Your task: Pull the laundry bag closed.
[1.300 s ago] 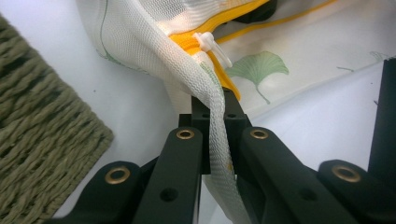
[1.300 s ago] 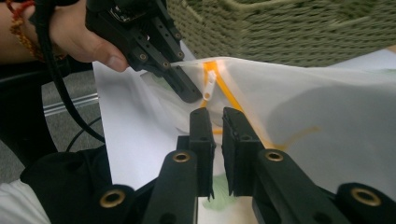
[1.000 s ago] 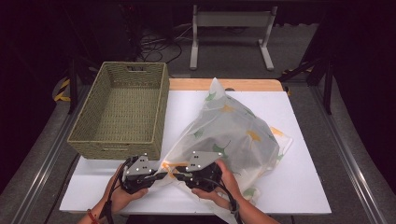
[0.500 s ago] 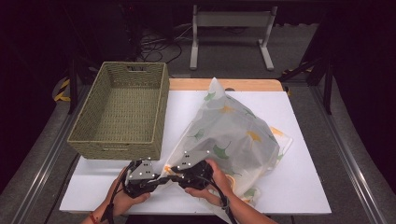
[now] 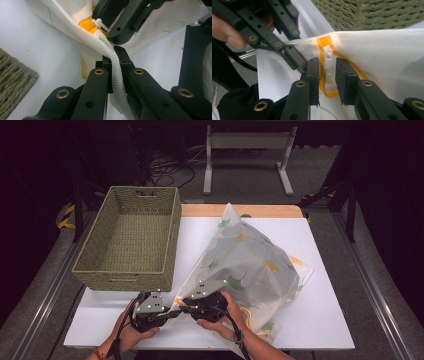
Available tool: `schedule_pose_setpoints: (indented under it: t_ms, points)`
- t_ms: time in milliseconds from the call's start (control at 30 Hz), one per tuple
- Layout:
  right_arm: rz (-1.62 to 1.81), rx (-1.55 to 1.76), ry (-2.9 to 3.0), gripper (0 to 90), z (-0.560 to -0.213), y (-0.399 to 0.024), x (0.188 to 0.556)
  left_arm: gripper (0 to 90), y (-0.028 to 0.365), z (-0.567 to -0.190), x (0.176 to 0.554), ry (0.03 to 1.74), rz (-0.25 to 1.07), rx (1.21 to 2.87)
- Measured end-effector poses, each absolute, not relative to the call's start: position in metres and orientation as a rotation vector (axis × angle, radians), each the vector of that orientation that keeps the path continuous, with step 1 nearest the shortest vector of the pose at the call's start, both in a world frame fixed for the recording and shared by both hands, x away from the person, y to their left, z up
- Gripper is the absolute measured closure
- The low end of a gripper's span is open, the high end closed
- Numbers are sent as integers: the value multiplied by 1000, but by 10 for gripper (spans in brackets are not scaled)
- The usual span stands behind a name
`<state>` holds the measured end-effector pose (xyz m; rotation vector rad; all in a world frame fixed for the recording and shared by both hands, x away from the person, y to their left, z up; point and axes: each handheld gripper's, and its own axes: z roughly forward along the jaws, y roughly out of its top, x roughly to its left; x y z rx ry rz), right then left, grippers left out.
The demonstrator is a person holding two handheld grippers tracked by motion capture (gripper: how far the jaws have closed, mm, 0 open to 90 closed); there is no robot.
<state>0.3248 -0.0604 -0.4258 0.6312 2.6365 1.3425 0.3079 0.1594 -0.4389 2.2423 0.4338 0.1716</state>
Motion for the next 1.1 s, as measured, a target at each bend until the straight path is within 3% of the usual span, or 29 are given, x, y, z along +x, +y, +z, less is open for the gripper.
schedule_pose_setpoints:
  t_ms: [167, 467, 667, 767, 833, 967, 1100]
  points:
    - [1377, 675, 2629, 732, -427, -62, 325, 885, 158, -440, 308, 430, 152, 2245]
    - [1318, 619, 2612, 844, -426, -59, 321, 884, 154, -441, 306, 417, 140, 2263]
    - [1285, 591, 2611, 851, -424, -59, 319, 880, 155, -441, 307, 418, 138, 2253]
    - [1265, 584, 2605, 853, -423, -59, 318, 842, 157, -440, 307, 431, 133, 2236]
    - [1260, 586, 2603, 854, -423, -59, 318, 757, 161, -438, 308, 465, 135, 2210]
    - [1246, 576, 2601, 854, -423, -59, 318, 684, 169, -435, 314, 557, 142, 2146]
    - [1217, 558, 2591, 855, -422, -57, 316, 676, 171, -435, 319, 587, 121, 2111]
